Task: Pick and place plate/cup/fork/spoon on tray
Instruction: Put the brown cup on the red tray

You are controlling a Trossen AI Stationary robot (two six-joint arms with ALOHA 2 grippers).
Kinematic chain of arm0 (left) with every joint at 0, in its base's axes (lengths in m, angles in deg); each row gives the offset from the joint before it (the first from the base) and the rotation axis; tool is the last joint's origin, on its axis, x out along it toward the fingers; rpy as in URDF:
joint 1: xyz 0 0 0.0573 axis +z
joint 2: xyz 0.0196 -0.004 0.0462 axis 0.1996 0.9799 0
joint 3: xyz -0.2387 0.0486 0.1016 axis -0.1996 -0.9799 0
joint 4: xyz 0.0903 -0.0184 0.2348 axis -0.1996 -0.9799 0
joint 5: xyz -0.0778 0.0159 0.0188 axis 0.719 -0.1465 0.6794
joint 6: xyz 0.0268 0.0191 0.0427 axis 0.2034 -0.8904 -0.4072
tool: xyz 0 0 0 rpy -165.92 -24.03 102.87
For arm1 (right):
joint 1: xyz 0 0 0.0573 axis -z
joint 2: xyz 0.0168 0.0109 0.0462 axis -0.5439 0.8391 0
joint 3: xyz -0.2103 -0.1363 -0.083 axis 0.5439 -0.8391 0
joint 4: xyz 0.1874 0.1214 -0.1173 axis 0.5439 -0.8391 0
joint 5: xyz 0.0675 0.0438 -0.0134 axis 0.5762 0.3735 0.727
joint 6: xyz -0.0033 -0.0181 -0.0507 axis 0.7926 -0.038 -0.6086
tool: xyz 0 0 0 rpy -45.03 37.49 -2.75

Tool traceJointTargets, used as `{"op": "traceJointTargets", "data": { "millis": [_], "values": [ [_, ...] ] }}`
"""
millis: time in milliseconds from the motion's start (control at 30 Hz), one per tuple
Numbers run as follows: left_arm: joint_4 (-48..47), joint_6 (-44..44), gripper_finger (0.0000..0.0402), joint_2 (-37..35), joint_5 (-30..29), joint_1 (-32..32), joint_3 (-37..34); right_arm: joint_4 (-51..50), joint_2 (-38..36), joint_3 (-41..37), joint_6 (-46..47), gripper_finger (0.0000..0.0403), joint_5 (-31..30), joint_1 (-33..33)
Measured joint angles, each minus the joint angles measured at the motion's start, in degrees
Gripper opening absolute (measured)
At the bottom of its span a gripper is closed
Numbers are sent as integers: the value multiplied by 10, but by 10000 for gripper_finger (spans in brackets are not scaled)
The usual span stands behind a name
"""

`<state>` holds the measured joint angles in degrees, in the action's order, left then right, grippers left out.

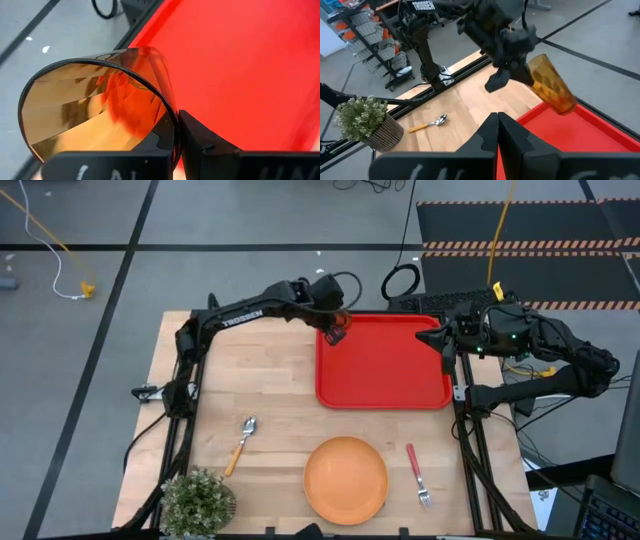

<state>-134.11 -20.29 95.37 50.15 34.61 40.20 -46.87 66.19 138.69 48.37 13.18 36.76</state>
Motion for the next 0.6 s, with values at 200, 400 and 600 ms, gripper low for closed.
{"op": "traceJointTargets", "data": {
  "millis": [200, 400, 600],
  "values": [
    [-23, -102, 7, 4, -36, -3, 0, 0, 2, 0, 0, 0, -32, 0],
    [-14, -201, 13, 23, -38, -4, -1, 0, 6, 0, -1, 0, -37, 0],
    [-6, -236, 15, 29, -34, -9, -1, 1, 9, 0, 9, 0, -36, 0]
  ]
}}
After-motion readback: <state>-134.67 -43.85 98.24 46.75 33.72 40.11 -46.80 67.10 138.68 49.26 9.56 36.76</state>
